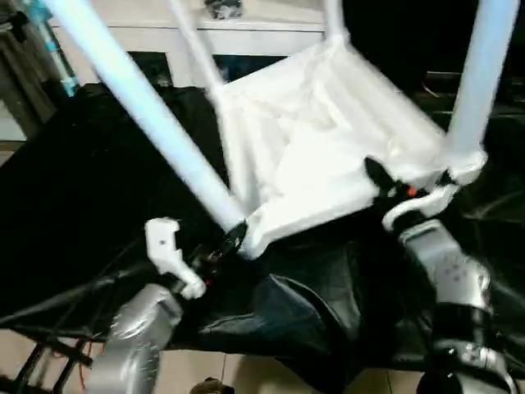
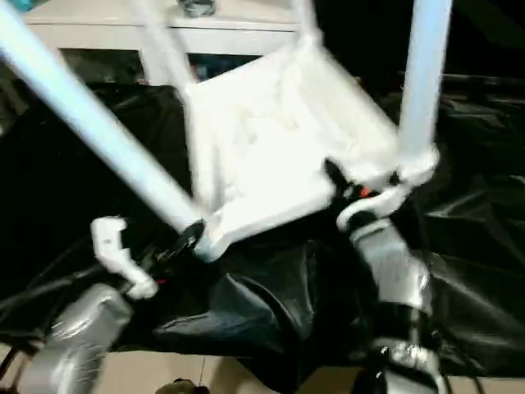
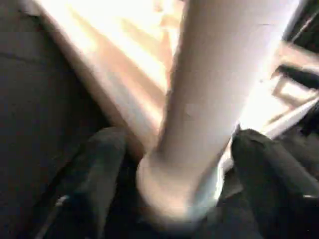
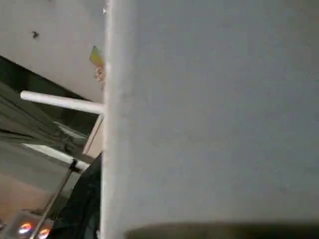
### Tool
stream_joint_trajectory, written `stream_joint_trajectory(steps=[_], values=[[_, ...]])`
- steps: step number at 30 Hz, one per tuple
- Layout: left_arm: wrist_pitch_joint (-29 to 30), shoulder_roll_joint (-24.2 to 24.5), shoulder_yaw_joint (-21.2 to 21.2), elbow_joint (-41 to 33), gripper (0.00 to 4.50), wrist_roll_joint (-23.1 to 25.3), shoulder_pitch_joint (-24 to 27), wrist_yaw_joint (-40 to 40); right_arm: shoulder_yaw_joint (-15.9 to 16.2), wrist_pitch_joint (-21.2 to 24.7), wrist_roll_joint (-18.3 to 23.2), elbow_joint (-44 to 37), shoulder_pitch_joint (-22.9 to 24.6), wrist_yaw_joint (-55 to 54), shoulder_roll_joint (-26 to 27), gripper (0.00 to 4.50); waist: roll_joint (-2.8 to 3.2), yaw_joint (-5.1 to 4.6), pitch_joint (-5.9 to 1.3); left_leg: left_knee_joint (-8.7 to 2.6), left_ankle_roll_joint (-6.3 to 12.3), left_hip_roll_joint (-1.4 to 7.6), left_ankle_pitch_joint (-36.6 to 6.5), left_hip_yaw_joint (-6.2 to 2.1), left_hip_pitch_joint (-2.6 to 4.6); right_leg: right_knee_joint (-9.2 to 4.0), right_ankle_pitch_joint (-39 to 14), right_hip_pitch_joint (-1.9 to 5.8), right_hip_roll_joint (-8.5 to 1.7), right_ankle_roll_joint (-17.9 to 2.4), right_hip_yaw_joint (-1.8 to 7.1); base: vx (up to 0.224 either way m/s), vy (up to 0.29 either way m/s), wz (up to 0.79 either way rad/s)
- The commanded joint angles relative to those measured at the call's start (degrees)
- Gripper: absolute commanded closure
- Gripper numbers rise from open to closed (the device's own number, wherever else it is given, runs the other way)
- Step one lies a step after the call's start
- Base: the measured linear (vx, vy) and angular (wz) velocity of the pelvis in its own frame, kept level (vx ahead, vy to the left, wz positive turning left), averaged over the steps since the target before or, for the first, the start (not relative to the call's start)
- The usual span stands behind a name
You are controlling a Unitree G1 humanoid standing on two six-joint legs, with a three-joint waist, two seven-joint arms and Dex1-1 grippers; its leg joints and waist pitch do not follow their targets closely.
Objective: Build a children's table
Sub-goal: Flip table
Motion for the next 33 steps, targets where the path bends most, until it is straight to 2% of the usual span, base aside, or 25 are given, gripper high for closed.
stream_joint_trajectory(steps=[1, 2, 3, 5, 7, 8, 9, 10, 11, 13, 17, 22, 24, 25, 26, 27, 28, 30, 31, 33], values=[[0.5, 1.9, 0.8, -1.1, 0.56, 0.7, 1.2, -0.8, -4.0, -4.2, -0.3, -2.5, -3.1, -0.9, -3.1, 2.46, -0.35, -0.17, -3.95, -3.89, 1.76, 3.46, -1.5, -1.26, 1.98, -3.50, 3.1, 1.90, -2.93, -11.3, 2.45, 0.000, 0.000, 0.00], [0.5, 1.9, 0.8, -1.1, 0.32, 0.7, 1.2, -0.8, -4.0, -4.2, -0.3, -2.5, -3.1, -0.9, -3.1, 2.46, -0.47, 0.03, -3.98, -3.88, 1.98, 3.38, -0.9, -1.25, 1.86, -3.38, 4.0, 1.96, -2.84, -11.1, 2.39, 0.000, 0.000, 0.00], [-0.1, 3.7, -0.2, -1.1, 0.31, 3.1, 2.2, -0.6, -5.0, -5.4, -1.1, -2.4, -4.3, -1.5, -5.0, 2.46, -0.40, 0.31, -4.01, -3.82, 2.17, 3.40, -0.7, -1.23, 1.84, -3.33, 4.3, 1.89, -2.88, -10.8, 2.37, 0.000, 0.000, 0.00], [-0.3, 4.3, -0.5, -1.1, 0.29, 4.0, 2.5, -0.4, -5.2, -5.7, -1.5, -2.3, -4.7, -1.3, -5.9, 2.47, -0.51, 0.46, -3.95, -3.83, 2.31, 3.34, -0.9, -1.20, 1.73, -3.41, 3.8, 2.01, -2.90, -10.5, 2.38, 0.000, 0.000, 0.00], [-0.4, 4.7, -0.7, -1.2, 0.01, 4.2, 2.8, -0.7, -5.2, -5.3, -1.8, -2.1, -5.1, -0.8, -6.9, 2.47, -0.51, 0.56, -3.96, -3.78, 2.20, 3.30, -0.9, -1.13, 1.61, -3.40, 3.5, 2.07, -3.06, -10.6, 2.40, 0.000, 0.000, 0.00], [-0.5, 5.1, -0.9, -1.5, 0.01, 4.4, 2.9, -0.9, -4.2, -4.4, -2.8, -1.8, -5.3, 0.1, -8.6, 2.47, -0.39, 0.63, -3.98, -3.81, 2.09, 3.32, -1.0, -1.20, 1.57, -3.39, 3.2, 2.12, -3.10, -10.6, 2.36, 0.000, 0.000, 0.00], [-0.6, 5.7, -1.7, -2.3, 0.00, 4.8, 2.8, -1.5, -1.6, -3.6, -5.7, -1.9, -5.3, 1.6, -11.1, 2.48, -0.61, 0.62, -3.99, -3.73, 2.02, 3.27, -1.0, -1.16, 1.60, -3.44, 3.0, 2.18, -2.98, -10.7, 2.31, 0.000, 0.000, 0.00], [-0.8, 6.2, -2.2, -2.9, 0.00, 5.0, 2.8, -2.0, 0.3, -3.2, -7.8, -2.0, -5.2, 2.7, -12.8, 2.49, -0.45, 0.72, -4.05, -3.59, 2.17, 3.19, -0.4, -1.17, 1.52, -3.32, 3.5, 2.27, -2.95, -10.8, 2.28, 0.000, 0.000, 0.00], [-0.8, 6.2, -2.2, -2.9, 0.00, 5.0, 2.8, -2.0, 0.3, -3.2, -7.8, -2.0, -5.2, 2.7, -12.8, 2.49, -0.56, 0.66, -4.00, -3.56, 2.39, 3.18, -0.4, -1.10, 1.47, -3.41, 3.6, 2.26, -2.97, -10.8, 2.33, 0.000, 0.000, 0.00], [-0.9, 7.6, -4.9, -5.7, 0.00, 5.8, 1.8, -3.7, 2.7, -2.9, -10.9, -2.1, -5.7, 3.5, -15.8, 2.49, -0.76, 0.54, -3.86, -3.61, 3.30, 3.16, -1.0, -1.10, 1.34, -3.58, 1.6, 2.36, -3.14, -11.1, 2.32, 0.000, 0.000, 0.00], [-1.3, 9.6, -8.1, -8.8, 0.00, 7.8, 0.2, -5.9, 3.9, -2.2, -13.2, -2.2, -6.8, 2.6, -17.9, 2.49, -0.48, 0.21, -3.87, -3.60, 3.29, 3.27, -1.5, -1.12, 1.55, -3.64, -0.6, 2.14, -3.00, -11.4, 2.30, 0.000, 0.000, 0.00], [0.5, 10.9, -10.3, -13.1, 0.00, 7.4, -1.7, -7.2, 5.7, -1.9, -15.9, -3.0, -8.5, 0.2, -19.5, 2.49, -0.44, -0.09, -3.92, -3.50, 3.31, 3.12, -1.3, -1.03, 1.52, -3.52, 0.0, 2.18, -2.87, -12.2, 2.28, 0.000, 0.000, 0.00], [0.6, 10.9, -10.9, -14.6, 0.00, 6.9, -2.6, -7.6, 6.9, -2.0, -17.5, -2.9, -8.9, -0.2, -20.2, 2.49, -0.52, 0.06, -3.95, -3.49, 3.00, 3.24, -1.9, -0.98, 1.73, -3.53, -0.6, 2.09, -2.89, -12.5, 2.30, 0.000, 0.000, 0.00], [2.4, 11.6, -11.8, -16.6, 0.00, 5.4, -3.5, -8.7, 8.5, -2.5, -19.7, -3.0, -9.1, -0.4, -20.9, 2.49, -0.58, 0.08, -3.79, -3.58, 2.64, 3.22, -2.6, -0.97, 1.62, -3.58, -1.8, 2.11, -2.94, -12.6, 2.32, 0.000, 0.000, 0.00], [2.4, 11.6, -11.8, -16.6, 0.00, 5.4, -3.5, -8.7, 8.5, -2.5, -19.7, -3.0, -9.1, -0.4, -20.9, 2.49, -0.56, 0.09, -3.73, -3.62, 2.45, 3.20, -3.0, -1.01, 1.58, -3.60, -2.7, 2.10, -2.97, -12.4, 2.32, 0.000, 0.000, 0.00], [4.5, 12.6, -12.8, -19.3, 0.00, 4.6, -4.6, -9.4, 9.8, -2.7, -22.3, -2.9, -9.6, -2.1, -21.4, 2.49, -0.62, 0.01, -3.63, -3.65, 1.96, 3.19, -4.2, -0.96, 1.69, -3.78, -4.5, 1.96, -2.94, -12.2, 2.35, 0.000, 0.000, 0.00], [4.8, 12.7, -12.9, -19.6, 0.00, 4.5, -4.7, -9.4, 9.8, -2.6, -22.4, -3.0, -9.7, -2.4, -21.5, 2.49, -0.63, -0.08, -3.51, -3.75, 1.56, 3.17, -4.9, -0.99, 1.63, -3.84, -5.7, 1.96, -2.94, -12.1, 2.34, 0.000, 0.000, 0.00], [9.6, 14.1, -13.5, -22.8, 0.00, 2.1, -6.6, -10.3, 11.1, -1.8, -24.7, -4.1, -10.8, -5.3, -21.8, 2.49, -0.58, -0.14, -3.14, -4.07, -0.10, 3.14, -8.3, -1.02, 1.92, -4.35, -11.0, 1.68, -2.95, -10.9, 2.45, 0.000, 0.000, 0.00], [10.4, 14.5, -13.5, -23.3, 0.00, 1.7, -7.2, -10.6, 11.5, -1.2, -25.1, -4.5, -11.1, -5.9, -21.9, 2.49, -0.65, -0.34, -2.93, -4.26, -1.22, 3.07, -11.0, -1.03, 2.12, -4.66, -14.5, 1.56, -2.98, -10.1, 2.51, 0.000, 0.000, 0.00], [10.7, 14.4, -13.0, -23.1, 0.00, 2.3, -9.0, -10.0, 12.5, -0.1, -25.5, -5.4, -11.5, -6.1, -22.1, 2.49, -0.62, -0.37, -2.75, -4.46, -2.40, 3.08, -14.0, -1.15, 2.47, -5.13, -18.2, 1.26, -2.94, -8.7, 2.63, 0.000, 0.000, 0.00]])
